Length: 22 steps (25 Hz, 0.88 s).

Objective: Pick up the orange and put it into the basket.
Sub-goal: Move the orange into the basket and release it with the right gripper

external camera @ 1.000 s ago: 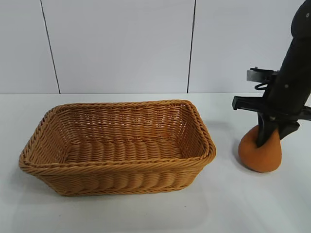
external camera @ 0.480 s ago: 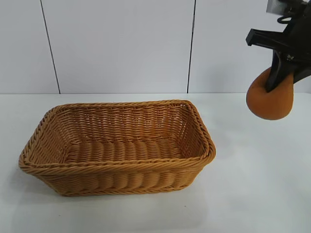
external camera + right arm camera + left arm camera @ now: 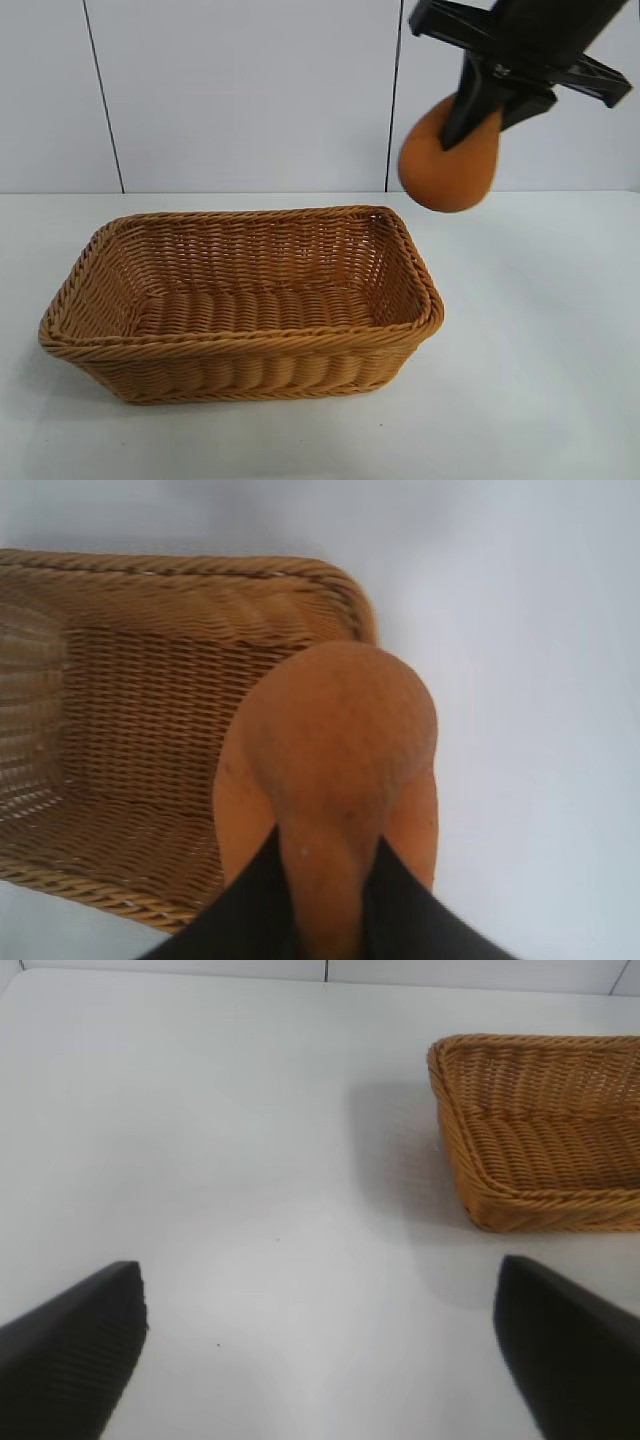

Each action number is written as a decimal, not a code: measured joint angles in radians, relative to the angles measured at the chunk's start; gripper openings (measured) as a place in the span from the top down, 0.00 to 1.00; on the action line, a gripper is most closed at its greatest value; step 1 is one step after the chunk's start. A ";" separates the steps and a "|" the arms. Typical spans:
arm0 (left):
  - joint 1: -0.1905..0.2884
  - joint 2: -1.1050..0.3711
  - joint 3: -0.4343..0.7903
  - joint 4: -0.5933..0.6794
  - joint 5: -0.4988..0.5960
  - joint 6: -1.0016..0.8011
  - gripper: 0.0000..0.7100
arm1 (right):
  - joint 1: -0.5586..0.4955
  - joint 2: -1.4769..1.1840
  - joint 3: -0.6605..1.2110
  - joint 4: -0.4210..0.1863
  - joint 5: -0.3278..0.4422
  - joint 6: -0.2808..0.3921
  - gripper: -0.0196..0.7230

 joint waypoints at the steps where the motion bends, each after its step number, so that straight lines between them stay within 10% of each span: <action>1: 0.000 0.000 0.000 0.000 0.000 0.000 0.05 | 0.032 0.005 -0.012 0.000 -0.013 0.005 0.92; 22: 0.000 0.000 0.000 0.000 0.000 0.000 0.05 | 0.255 0.456 -0.073 0.045 -0.318 0.037 0.91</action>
